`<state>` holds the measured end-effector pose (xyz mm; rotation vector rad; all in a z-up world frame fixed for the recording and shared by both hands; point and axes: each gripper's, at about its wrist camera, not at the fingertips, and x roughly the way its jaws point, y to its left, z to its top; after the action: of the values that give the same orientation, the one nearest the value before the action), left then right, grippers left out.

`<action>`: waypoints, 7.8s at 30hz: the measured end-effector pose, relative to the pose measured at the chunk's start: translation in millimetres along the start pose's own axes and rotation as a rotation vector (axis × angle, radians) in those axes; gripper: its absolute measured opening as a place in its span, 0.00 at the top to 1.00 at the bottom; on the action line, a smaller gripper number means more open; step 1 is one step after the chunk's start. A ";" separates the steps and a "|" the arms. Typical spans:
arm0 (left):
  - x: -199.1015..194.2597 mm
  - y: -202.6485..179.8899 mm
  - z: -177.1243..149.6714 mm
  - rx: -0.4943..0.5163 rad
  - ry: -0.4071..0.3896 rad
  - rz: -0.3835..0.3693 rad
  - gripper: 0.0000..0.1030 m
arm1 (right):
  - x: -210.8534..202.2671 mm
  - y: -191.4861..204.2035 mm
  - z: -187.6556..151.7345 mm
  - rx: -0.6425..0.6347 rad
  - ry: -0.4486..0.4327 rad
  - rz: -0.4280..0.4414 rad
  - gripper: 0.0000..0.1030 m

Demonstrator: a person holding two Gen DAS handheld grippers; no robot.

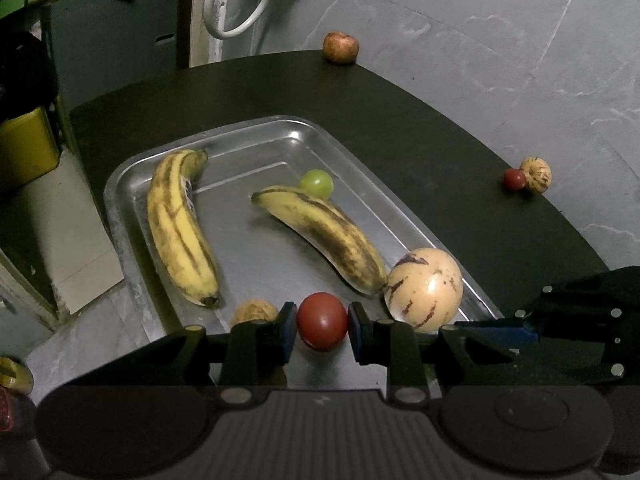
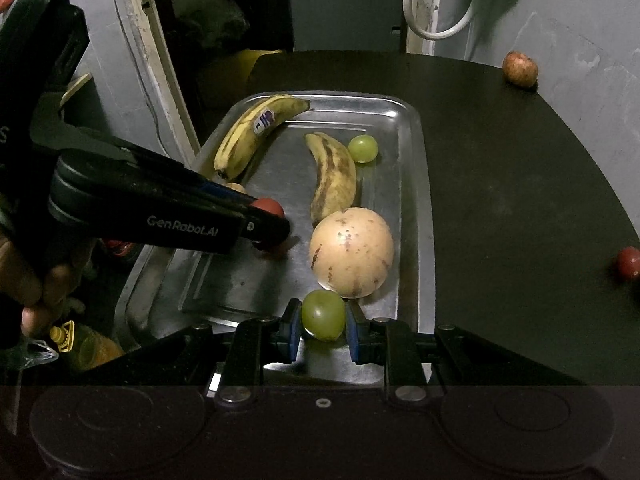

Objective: Organize fruits
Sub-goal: 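Open the left gripper to drop the tomato in the tray while the right releases the grape, then move both tools from the tray toward the last tomato and striped pepino melon, then grasp the red tomato with the left gripper while the right grasps the striped pepino melon, then carry the tomato in the left gripper over the tray while the right carries the melon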

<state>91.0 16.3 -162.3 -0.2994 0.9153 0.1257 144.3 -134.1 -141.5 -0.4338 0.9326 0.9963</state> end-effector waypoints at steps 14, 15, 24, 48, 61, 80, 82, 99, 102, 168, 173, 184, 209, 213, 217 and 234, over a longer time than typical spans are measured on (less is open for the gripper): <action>-7.5 -1.6 6.8 0.003 -0.015 -0.005 0.52 | -7.0 0.2 0.6 0.006 -0.015 0.005 0.70; -9.2 -1.5 7.2 0.005 -0.019 -0.004 0.49 | -10.3 0.6 0.6 0.007 -0.021 0.006 0.70; -31.0 -0.3 11.7 0.009 -0.057 -0.008 0.30 | -52.9 -0.4 0.2 0.013 -0.097 -0.010 0.54; -121.8 -45.8 15.6 0.046 -0.224 -0.005 0.01 | -178.3 -26.7 -37.1 0.225 -0.387 -0.064 0.01; -135.3 -78.4 16.9 0.150 -0.238 -0.019 0.01 | -207.9 -46.5 -73.0 0.336 -0.450 -0.117 0.01; 24.4 -175.9 98.0 0.748 -0.121 -0.248 0.01 | -192.6 -156.3 -80.4 0.766 -0.426 -0.410 0.01; 47.2 -183.1 105.5 0.795 -0.116 -0.285 0.01 | -182.0 -168.7 -70.7 0.800 -0.418 -0.435 0.01; 174.3 -209.7 140.1 0.869 -0.015 -0.481 0.39 | -82.9 -236.7 -39.4 0.926 -0.326 -0.498 0.01; 180.4 -211.8 139.6 0.874 -0.006 -0.495 0.45 | -74.3 -243.9 -38.3 0.939 -0.315 -0.501 0.01; 82.1 -165.0 159.9 0.667 -0.136 -0.359 0.68 | -95.8 -198.8 3.4 0.654 -0.377 -0.417 0.49; 47.2 -162.0 154.6 0.638 -0.180 -0.332 0.68 | -116.4 -179.6 13.6 0.602 -0.408 -0.393 0.49; -18.8 -137.7 131.8 0.535 -0.272 -0.246 0.68 | -161.7 -139.2 29.5 0.461 -0.472 -0.317 0.49; -83.5 -3.8 -30.3 0.115 -0.136 0.036 0.68 | -94.1 -12.8 9.2 0.135 -0.244 0.013 0.48; -71.5 -1.3 -49.0 0.087 -0.096 0.039 0.68 | -70.9 2.4 0.0 0.077 -0.179 0.030 0.49; -62.0 -2.8 -55.3 0.080 -0.071 0.038 0.68 | -50.6 15.6 -5.6 -0.006 -0.127 0.017 0.48; -44.7 -0.5 -55.0 0.097 -0.032 0.043 0.67 | -10.7 37.2 -13.7 -0.186 -0.055 -0.039 0.48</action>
<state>22.2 -0.2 -158.0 -0.1873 0.8931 0.1255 103.7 -130.4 -136.9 -0.5753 0.7821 1.0590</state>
